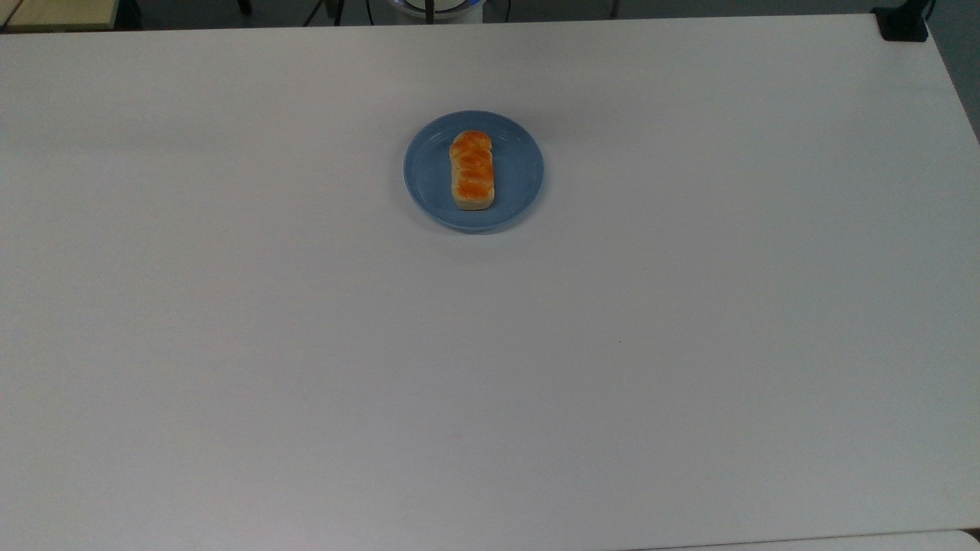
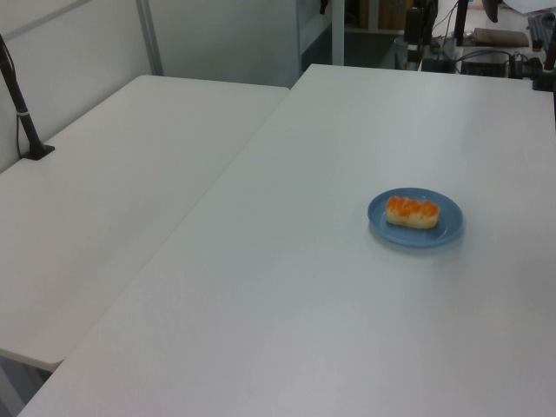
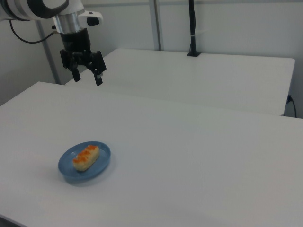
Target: Put the bread on a plate
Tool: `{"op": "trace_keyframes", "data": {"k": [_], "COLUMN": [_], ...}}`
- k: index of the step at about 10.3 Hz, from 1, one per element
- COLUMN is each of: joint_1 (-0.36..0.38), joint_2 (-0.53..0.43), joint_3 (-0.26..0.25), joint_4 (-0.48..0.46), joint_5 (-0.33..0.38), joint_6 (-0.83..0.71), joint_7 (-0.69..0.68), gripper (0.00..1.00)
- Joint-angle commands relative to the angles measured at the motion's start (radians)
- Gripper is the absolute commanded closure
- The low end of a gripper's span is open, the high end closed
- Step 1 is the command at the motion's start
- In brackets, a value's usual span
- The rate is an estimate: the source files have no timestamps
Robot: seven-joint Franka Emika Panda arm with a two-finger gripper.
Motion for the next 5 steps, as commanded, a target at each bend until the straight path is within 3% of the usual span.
{"op": "trace_keyframes", "data": {"k": [1,5], "joint_1": [0.009,0.009], "joint_2": [-0.014,-0.006], "joint_3": [-0.006,-0.006], "joint_4": [-0.004,-0.001], "joint_5": [0.018,0.015], "joint_6": [-0.024,-0.018], "joint_7": [-0.013,-0.013], "gripper": [0.0,0.0]}}
